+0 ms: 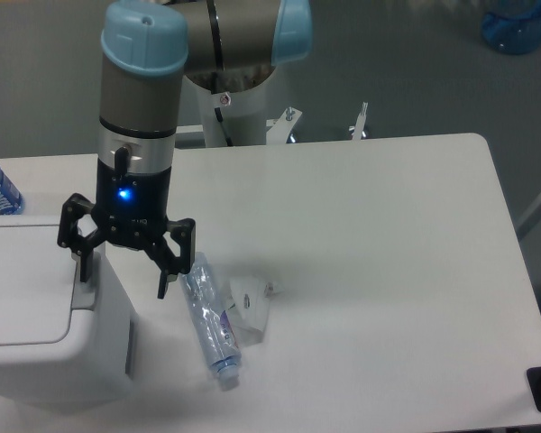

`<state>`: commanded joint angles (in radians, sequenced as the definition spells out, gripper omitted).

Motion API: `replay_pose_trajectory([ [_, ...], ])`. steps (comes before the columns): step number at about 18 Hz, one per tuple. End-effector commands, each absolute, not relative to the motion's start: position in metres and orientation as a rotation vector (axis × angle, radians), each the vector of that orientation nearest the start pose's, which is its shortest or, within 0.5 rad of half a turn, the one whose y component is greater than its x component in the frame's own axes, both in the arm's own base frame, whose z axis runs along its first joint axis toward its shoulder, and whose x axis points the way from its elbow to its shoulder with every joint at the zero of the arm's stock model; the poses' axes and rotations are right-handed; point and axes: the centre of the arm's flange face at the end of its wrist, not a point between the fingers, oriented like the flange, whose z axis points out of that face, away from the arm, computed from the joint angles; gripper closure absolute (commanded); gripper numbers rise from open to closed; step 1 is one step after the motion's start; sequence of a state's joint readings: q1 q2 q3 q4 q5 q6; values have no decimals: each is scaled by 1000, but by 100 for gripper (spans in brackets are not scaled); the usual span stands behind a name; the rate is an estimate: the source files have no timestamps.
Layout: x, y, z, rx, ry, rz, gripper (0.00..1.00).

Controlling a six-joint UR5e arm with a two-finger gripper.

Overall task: Open the trash can
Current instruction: 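Push the gripper fingers against the lid edge to flip it open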

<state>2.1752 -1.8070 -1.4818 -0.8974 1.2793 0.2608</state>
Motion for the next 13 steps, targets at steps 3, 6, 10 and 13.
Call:
replay_pose_trajectory([
  [3,-220,603,485,-2527,-337,-53,0],
  [6,-217,605,483,-2530,-332,-56,0],
  [10,-214,608,479,-2537,-325,-61,0],
  [13,-214,609,478,-2538,-325,-62,0],
])
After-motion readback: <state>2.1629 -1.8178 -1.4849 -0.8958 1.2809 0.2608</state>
